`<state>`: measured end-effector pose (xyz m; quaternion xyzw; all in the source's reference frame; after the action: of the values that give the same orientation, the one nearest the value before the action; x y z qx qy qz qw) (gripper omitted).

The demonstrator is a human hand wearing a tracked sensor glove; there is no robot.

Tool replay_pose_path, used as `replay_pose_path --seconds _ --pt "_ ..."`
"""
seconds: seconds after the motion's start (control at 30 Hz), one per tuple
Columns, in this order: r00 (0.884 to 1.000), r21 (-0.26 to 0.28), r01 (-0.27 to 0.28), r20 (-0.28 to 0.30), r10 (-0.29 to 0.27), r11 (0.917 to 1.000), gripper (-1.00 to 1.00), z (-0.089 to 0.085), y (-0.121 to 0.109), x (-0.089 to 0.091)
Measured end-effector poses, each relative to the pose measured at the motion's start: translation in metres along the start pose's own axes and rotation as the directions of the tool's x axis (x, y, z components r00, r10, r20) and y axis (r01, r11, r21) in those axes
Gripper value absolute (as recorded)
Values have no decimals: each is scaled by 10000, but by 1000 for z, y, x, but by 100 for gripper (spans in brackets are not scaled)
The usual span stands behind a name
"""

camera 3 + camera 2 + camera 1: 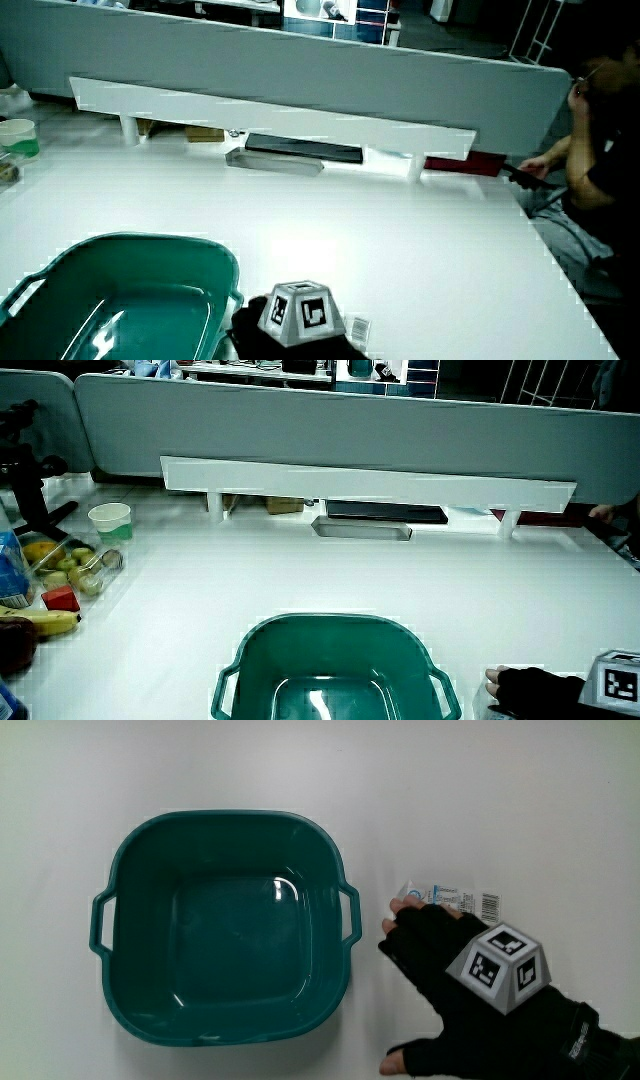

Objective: Pick milk from desk

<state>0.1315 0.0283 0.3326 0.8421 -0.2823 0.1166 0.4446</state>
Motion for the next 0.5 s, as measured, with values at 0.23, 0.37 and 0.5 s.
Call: replay_pose_path --seconds 0.23,0.37,0.5 --pt "9978 455 670 -55 -668 9967 0 11 6 22" --pt "9952 579 983 -80 -980 9935 0 17 10 34" --pt "9910 519 1316 -329 -1300 9899 0 23 16 47"
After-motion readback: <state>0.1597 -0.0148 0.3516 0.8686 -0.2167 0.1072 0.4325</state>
